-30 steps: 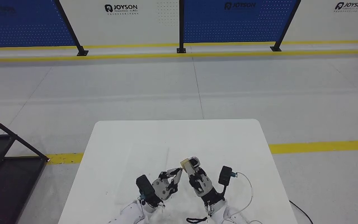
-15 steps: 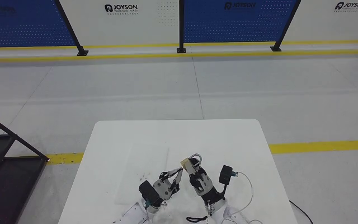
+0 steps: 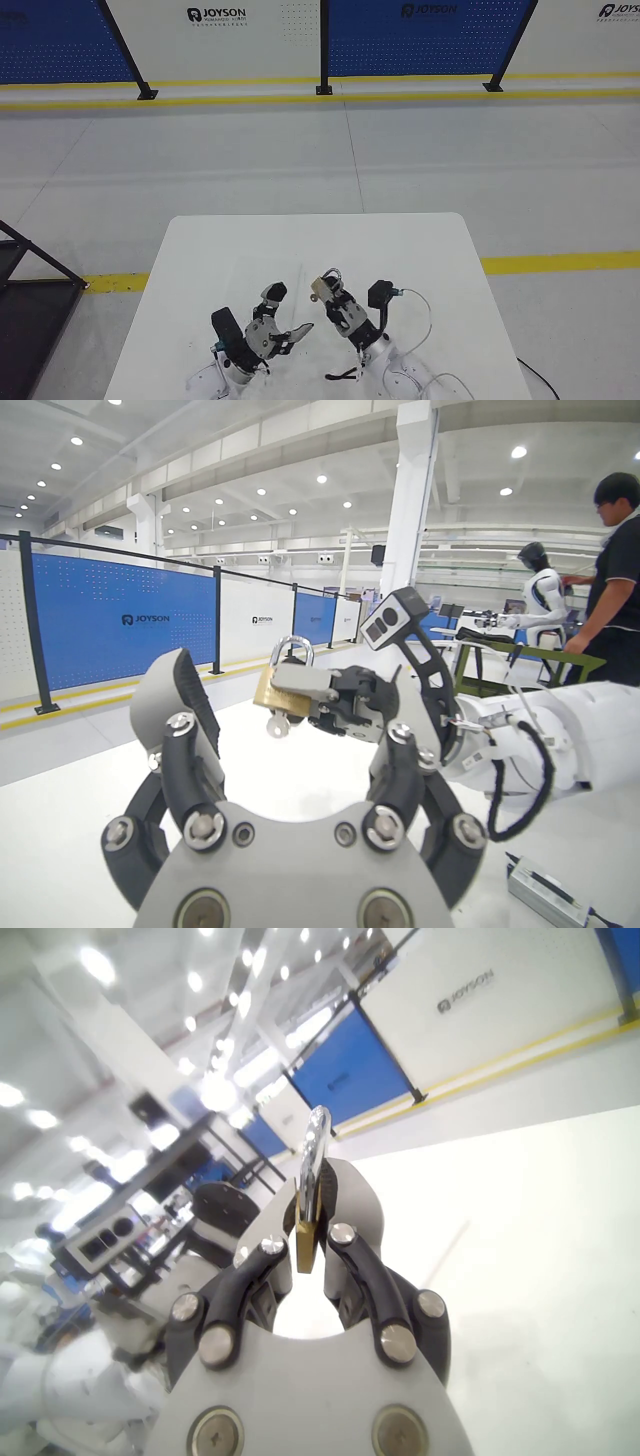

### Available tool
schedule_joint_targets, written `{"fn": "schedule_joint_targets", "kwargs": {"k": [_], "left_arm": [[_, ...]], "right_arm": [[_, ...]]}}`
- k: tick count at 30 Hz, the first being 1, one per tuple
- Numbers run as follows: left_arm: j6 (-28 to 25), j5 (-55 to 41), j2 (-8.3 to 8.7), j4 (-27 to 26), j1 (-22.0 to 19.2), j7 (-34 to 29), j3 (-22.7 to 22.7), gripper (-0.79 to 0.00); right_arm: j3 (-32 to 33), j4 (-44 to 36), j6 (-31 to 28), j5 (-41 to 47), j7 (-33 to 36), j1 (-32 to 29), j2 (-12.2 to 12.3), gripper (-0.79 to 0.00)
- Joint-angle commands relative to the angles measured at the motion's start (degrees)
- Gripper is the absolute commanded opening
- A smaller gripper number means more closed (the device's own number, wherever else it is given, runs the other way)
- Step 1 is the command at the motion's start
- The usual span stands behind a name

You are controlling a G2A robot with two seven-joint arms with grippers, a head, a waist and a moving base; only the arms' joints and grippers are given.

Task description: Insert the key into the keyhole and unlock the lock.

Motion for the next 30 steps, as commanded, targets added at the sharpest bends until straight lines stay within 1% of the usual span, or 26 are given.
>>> {"fn": "schedule_joint_targets", "kwargs": {"k": [1, 3, 4, 5, 8, 11, 15, 16, 17, 18, 19, 22, 25, 30], "left_arm": [[0.2, -0.4, 1.09, -2.9, 4.9, -1.4, -5.7, 0.000], [1.5, -0.8, 1.88, -5.4, 9.1, -2.4, -10.6, 0.000], [3.5, -0.6, 2.15, -6.1, 10.9, -2.9, -12.9, 0.000], [5.4, 0.0, 2.33, -6.9, 12.7, -3.2, -14.7, 0.000], [7.8, -0.4, 2.64, -8.1, 16.6, -3.8, -18.4, 0.000], [11.6, -0.1, 2.62, -8.0, 18.1, -5.2, -20.3, 0.000], [12.2, 0.2, 2.44, -6.9, 17.5, -6.2, -19.9, 0.000], [12.4, 0.3, 2.39, -6.5, 17.1, -6.3, -19.8, 0.000], [12.4, 0.3, 2.33, -6.2, 16.8, -6.3, -19.6, 0.000], [12.4, 0.4, 2.29, -5.9, 16.5, -6.3, -19.5, 0.000], [12.4, 0.5, 2.25, -5.6, 16.2, -6.4, -19.4, 0.000], [12.4, 0.6, 2.12, -5.2, 15.7, -6.5, -19.1, 0.000], [12.6, 0.9, 2.00, -5.0, 15.2, -6.7, -18.8, 0.000], [12.8, 1.0, 1.77, -4.8, 14.6, -7.1, -18.1, 0.000]], "right_arm": [[-2.4, 1.1, 2.2, -0.3, 5.1, 2.0, -0.5, -0.785], [-4.7, 2.8, 4.8, 0.1, 9.4, 4.4, -1.2, -0.785], [-6.2, 3.9, 5.7, 0.4, 11.8, 5.5, -1.6, -0.785], [-7.5, 5.0, 6.7, 0.9, 13.9, 6.7, -2.0, -0.785], [-11.8, 8.0, 8.8, 0.9, 19.3, 9.3, -3.3, -0.785], [-15.1, 10.2, 10.6, 0.8, 23.5, 11.5, -4.5, -0.785], [-18.0, 12.7, 14.7, -0.2, 25.8, 13.9, -5.9, -0.785], [-18.6, 13.3, 15.9, -0.8, 26.1, 14.5, -6.2, -0.659], [-19.1, 13.7, 16.8, -0.8, 26.1, 14.9, -6.6, -0.413], [-19.4, 14.1, 17.7, -1.1, 26.1, 15.2, -6.8, -0.329], [-19.7, 14.4, 18.5, -1.5, 26.0, 15.5, -7.0, 0.000], [-20.2, 14.7, 20.3, -3.2, 25.9, 16.0, -7.3, 0.000], [-20.2, 13.8, 21.7, -5.5, 26.4, 15.9, -7.2, 0.000], [-18.3, 8.4, 24.2, -11.2, 27.1, 13.8, -5.7, 0.000]]}}
